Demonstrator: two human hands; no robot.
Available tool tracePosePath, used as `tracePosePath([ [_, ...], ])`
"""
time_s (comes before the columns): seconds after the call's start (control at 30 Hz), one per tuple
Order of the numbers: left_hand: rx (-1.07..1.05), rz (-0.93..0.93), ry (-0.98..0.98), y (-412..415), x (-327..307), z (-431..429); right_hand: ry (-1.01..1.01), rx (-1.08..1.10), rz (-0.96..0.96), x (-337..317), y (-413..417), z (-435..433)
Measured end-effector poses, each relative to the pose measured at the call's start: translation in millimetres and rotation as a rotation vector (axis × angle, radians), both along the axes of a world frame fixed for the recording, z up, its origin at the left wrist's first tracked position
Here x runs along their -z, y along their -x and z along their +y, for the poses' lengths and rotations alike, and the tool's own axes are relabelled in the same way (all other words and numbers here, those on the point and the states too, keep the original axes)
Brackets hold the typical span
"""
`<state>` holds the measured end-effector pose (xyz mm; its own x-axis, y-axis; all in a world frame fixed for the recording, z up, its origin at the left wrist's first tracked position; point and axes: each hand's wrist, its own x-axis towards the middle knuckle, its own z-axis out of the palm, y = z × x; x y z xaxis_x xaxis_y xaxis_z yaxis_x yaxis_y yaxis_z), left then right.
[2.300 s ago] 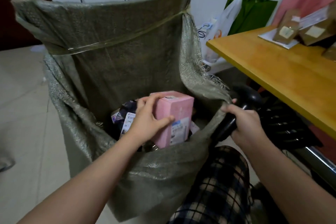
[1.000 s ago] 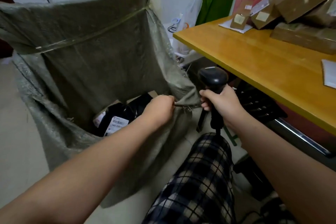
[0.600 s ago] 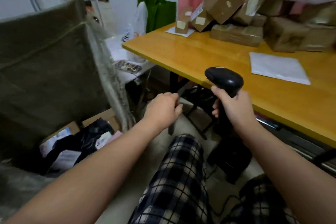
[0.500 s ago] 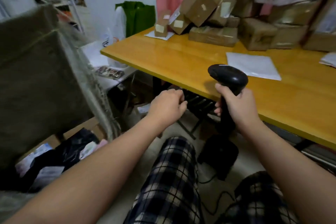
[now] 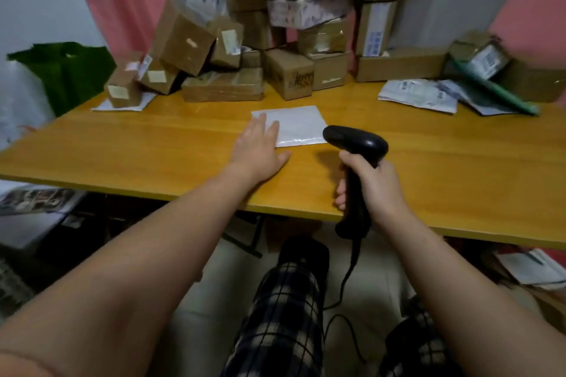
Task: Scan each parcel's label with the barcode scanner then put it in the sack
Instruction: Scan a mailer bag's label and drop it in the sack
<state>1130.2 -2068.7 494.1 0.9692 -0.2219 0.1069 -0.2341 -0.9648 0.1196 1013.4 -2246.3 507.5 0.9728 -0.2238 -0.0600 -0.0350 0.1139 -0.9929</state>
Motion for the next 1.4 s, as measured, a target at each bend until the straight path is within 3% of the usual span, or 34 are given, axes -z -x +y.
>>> tracePosePath([
  [0.1,0.045,0.128,-0.038,-14,0,9,-0.027,0.013,-0.017,5,-2,-1],
  [0.57,0.336,-0.099,-0.236,99,-21,51,0.033,0.03,-0.184,15,12,1],
  [0.63,0.253,-0.119,0.044,99,-29,57,0.051,0.036,-0.183,14,13,0],
  [0.8,-0.004,-0.034,1.145,91,-44,50,0.059,0.028,-0.175,12,14,0],
  [0.87,0.005,0.015,1.333,88,-45,43,0.061,0.028,-0.172,13,14,0],
  [0.97,0.0,0.003,1.326,85,-41,39,0.081,0.027,-0.169,14,14,-1],
  [1.1,-0.107,-0.127,1.061,73,-28,47,0.121,0.02,-0.172,14,14,0],
  [1.3,-0.182,-0.107,0.863,71,-4,55,0.285,-0.002,-0.22,7,24,20],
  [1.4,-0.18,-0.113,0.858,75,-2,52,0.312,-0.028,-0.255,-2,30,31],
])
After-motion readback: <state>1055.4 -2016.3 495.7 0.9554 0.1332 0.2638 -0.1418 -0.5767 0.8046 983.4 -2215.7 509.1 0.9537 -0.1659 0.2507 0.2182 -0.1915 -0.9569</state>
